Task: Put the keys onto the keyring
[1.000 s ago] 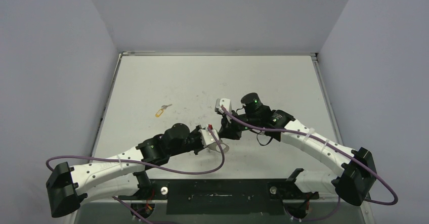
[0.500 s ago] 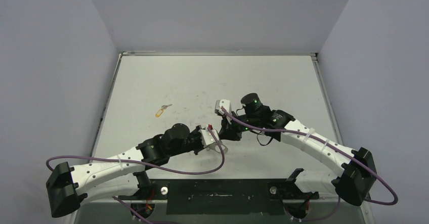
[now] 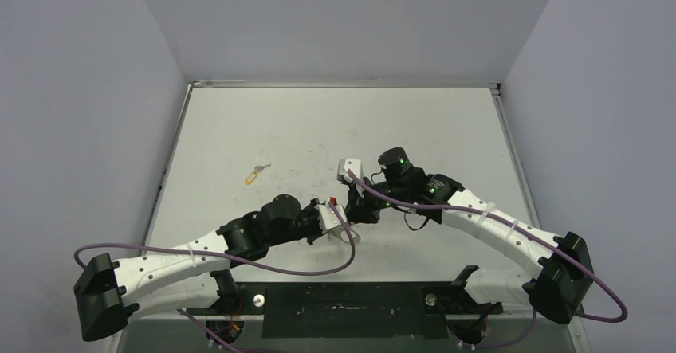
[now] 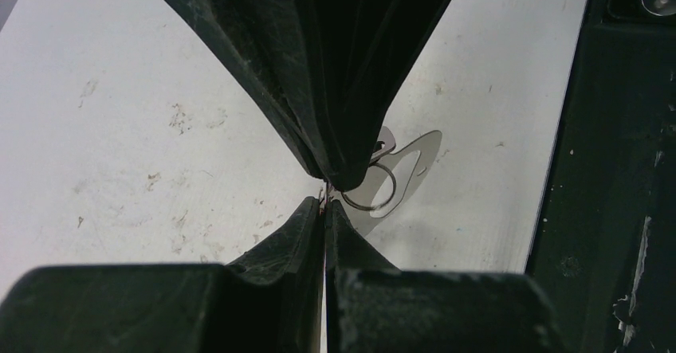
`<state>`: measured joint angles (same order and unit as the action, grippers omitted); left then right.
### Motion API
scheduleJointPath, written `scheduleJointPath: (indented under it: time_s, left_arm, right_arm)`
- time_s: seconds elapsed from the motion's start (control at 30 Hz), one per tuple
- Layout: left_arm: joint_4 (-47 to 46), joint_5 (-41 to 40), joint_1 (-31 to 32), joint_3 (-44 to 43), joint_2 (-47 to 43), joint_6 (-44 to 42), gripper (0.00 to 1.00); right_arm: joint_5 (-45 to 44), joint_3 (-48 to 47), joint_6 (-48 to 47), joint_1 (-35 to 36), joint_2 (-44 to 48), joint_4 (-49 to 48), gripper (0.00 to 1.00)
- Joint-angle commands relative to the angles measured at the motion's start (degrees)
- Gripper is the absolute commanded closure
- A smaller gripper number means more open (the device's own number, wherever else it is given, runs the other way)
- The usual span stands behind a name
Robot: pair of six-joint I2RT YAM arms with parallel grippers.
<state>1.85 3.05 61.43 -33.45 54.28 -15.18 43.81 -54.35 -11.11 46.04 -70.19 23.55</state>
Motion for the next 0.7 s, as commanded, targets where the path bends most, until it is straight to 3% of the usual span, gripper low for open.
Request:
scheduleJointPath:
  time_s: [0.0, 0.67]
  left_arm:
    - [-5.28, 1.67, 0.18, -1.13, 0.11, 0.85, 1.0]
    - [-5.69, 1.77, 0.18, -0.64, -0.61, 0.96, 1.0]
  right_arm:
    - [1.46, -1.81, 0.62, 0.71, 0.17, -3.69, 1.0]
    - [-5.67, -0.28, 0.94, -0.77, 0.62, -3.46, 1.0]
